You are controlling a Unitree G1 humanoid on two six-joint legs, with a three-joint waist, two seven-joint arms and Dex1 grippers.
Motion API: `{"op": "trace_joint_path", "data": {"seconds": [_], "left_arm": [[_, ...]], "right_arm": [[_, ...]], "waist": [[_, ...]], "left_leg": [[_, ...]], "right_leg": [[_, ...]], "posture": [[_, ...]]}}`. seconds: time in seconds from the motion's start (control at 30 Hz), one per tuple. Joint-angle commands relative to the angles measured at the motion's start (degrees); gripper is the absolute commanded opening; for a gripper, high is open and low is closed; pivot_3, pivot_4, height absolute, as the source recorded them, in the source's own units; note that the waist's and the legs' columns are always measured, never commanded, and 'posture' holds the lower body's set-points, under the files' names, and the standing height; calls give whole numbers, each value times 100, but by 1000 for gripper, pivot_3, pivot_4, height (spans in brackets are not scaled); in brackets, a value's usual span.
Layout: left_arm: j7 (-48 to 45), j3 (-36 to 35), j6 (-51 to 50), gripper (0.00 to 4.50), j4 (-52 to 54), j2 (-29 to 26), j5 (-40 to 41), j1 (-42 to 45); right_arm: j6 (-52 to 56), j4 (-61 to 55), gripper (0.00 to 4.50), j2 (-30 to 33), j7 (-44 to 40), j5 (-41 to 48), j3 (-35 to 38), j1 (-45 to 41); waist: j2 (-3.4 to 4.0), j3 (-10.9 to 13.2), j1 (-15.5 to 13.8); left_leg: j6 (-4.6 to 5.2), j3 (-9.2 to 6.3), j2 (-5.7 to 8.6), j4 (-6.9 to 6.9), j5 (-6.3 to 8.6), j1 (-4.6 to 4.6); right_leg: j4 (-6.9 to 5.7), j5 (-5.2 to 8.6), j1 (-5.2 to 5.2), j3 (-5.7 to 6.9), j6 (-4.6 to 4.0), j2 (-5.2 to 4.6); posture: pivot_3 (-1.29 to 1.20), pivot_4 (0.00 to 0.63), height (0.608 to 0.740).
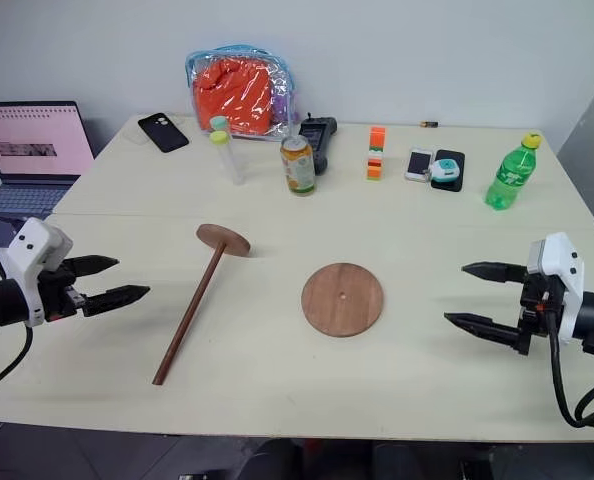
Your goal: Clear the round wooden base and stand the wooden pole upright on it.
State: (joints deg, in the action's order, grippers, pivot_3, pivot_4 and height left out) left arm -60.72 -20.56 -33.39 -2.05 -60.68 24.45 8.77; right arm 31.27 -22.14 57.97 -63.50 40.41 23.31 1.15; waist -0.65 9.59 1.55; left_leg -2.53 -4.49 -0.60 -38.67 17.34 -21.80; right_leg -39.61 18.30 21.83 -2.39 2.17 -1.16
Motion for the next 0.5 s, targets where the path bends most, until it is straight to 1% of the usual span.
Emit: {"op": "trace_joint_path", "data": {"seconds": [0.03,0.2,0.3,0.37,0.5], "left_arm": [[36,-83,166,4500,97,38,34,132],[350,200,75,4500,152,-42,-284,229],[461,327,-268,4500,82,-127,-312,360],[526,378,-296,4500,205,-167,-402,345],[529,450,-1125,4500,643,-311,-154,398]], "right_arm": [[-135,-82,4474,-31,24,-55,81,-69],[-134,-108,4474,-12,-81,-75,66,-73],[-162,-159,4474,8,-131,-88,-8,-116],[-208,-197,4474,35,-138,-132,-81,-200],[-62,-354,4474,38,-139,75,-343,-611]], "waist": [[0,0,3],[0,0,3],[-1,1,2],[-1,1,4],[-1,3,12]], "left_leg": [[0,0,0,0,0,0],[0,-2,0,0,0,0],[0,-2,1,0,0,-1],[0,-2,0,0,0,-1],[0,-1,0,0,0,0]], "right_leg": [[0,0,0,0,0,0],[-1,0,0,0,0,0],[-1,0,0,1,0,1],[-1,0,0,2,0,2],[-4,0,1,0,0,2]], "posture": [[0,150,740],[0,150,740],[0,150,740],[0,150,740],[0,150,740]]}}
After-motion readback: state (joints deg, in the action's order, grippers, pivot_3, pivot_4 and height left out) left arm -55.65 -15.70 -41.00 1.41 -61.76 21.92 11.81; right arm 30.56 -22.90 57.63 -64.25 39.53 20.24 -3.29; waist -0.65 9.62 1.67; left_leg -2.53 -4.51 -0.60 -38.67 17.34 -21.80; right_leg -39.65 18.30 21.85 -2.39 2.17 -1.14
